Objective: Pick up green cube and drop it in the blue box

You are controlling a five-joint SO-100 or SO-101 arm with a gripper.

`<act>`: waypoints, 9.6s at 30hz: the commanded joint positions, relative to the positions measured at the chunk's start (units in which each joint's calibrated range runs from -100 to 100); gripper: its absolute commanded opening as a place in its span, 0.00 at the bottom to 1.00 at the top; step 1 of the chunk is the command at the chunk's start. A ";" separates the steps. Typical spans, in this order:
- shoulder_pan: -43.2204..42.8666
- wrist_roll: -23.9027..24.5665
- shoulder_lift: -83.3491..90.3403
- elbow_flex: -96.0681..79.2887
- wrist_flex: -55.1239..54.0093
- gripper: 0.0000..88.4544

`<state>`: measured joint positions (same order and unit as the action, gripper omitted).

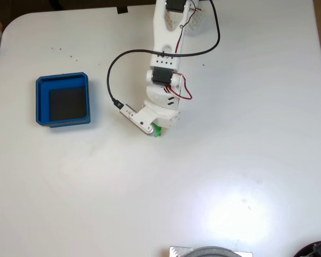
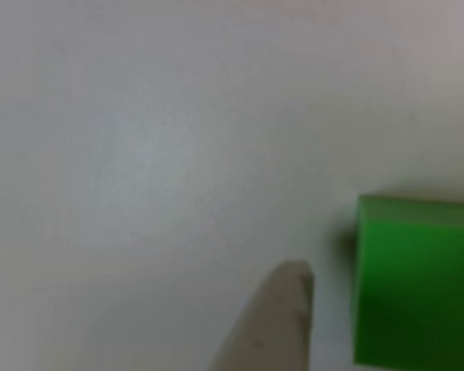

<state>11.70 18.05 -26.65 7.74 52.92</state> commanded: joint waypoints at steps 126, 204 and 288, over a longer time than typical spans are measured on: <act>31.21 -18.51 -4.12 23.14 -0.78 0.04; 30.44 -18.61 56.92 -21.39 9.50 0.14; -16.73 -18.80 125.73 -107.38 -15.13 0.13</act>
<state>-3.09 -0.56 97.99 -99.11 38.93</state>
